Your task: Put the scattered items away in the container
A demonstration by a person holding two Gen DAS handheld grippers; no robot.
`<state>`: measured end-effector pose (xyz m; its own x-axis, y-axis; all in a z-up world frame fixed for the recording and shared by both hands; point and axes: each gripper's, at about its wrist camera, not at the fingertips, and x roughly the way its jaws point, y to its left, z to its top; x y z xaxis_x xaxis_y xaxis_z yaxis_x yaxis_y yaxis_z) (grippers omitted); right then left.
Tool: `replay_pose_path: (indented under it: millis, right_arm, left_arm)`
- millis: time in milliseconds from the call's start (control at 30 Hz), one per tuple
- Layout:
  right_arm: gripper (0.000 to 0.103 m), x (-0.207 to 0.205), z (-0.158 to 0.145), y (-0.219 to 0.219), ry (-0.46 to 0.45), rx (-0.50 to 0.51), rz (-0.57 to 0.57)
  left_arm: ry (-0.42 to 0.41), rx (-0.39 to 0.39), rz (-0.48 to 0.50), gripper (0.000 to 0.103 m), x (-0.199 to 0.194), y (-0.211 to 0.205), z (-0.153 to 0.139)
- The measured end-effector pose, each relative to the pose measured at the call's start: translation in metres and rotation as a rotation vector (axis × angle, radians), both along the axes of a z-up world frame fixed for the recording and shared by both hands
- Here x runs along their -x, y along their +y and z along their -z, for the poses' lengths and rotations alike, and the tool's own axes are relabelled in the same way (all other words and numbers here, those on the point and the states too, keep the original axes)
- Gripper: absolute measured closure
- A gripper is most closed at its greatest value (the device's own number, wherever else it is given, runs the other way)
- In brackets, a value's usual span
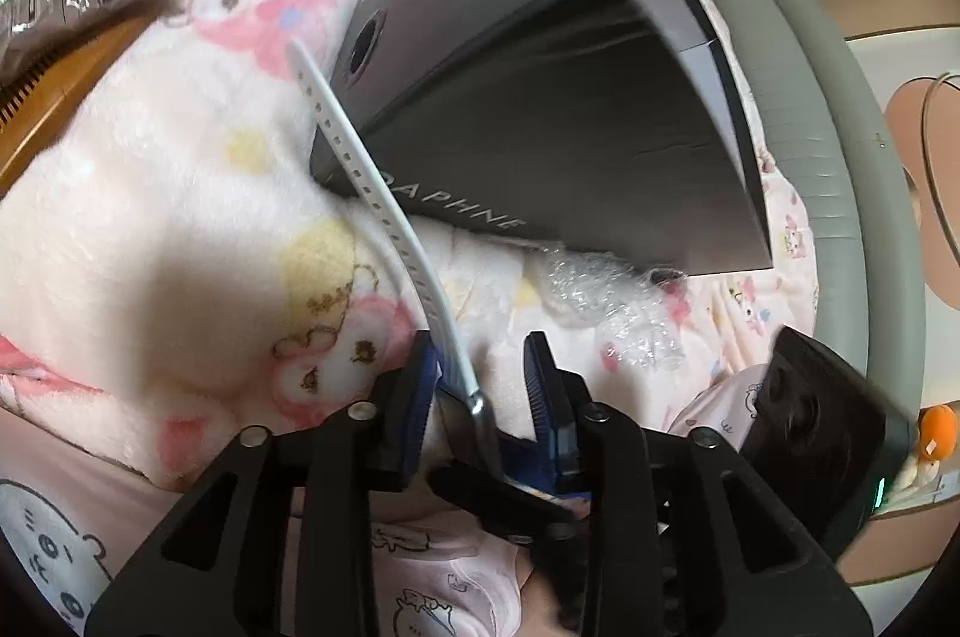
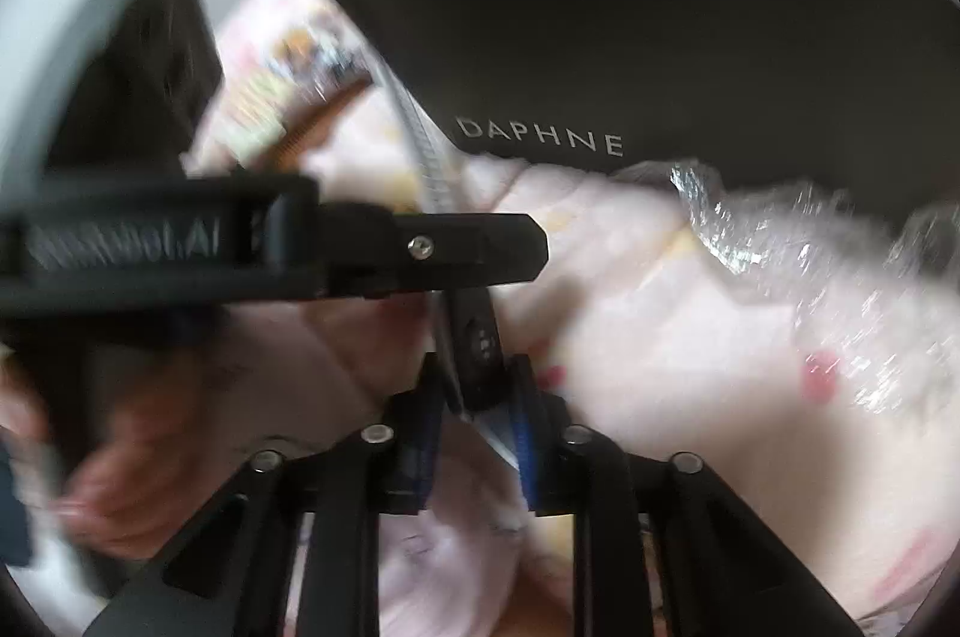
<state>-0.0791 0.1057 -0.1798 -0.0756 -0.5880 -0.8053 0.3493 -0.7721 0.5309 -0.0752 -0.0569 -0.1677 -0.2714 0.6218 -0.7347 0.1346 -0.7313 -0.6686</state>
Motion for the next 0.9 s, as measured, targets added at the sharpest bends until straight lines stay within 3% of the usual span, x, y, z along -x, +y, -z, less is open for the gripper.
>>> replay_pose_path:
  millis: [133,233,500,767,867,900]
  right_arm:
    - [0.092,0.014,0.004,0.028,-0.119,0.185,0.085]
    - [0.092,0.018,0.004,0.032,-0.167,0.279,0.088]
    - [0.093,0.026,0.006,0.04,-0.224,0.391,0.125]
    - [0.092,0.031,0.003,0.025,-0.18,0.291,0.13]
    - [0.092,0.026,-0.004,0.02,-0.113,0.177,0.161]
    - [0.092,0.024,-0.011,0.041,-0.081,0.132,0.169]
  left_arm:
    - [0.003,-0.025,-0.003,0.072,0.004,0.014,0.002]
    - [0.008,-0.068,0.006,0.071,0.004,0.009,0.0]
    - [0.019,-0.166,-0.003,0.069,0.003,0.0,-0.004]
    - [0.034,-0.074,-0.008,0.076,0.0,-0.002,-0.01]
    - [0.027,-0.018,-0.024,0.079,0.004,0.013,-0.003]
    - [0.027,-0.015,-0.028,0.079,0.004,0.014,-0.003]
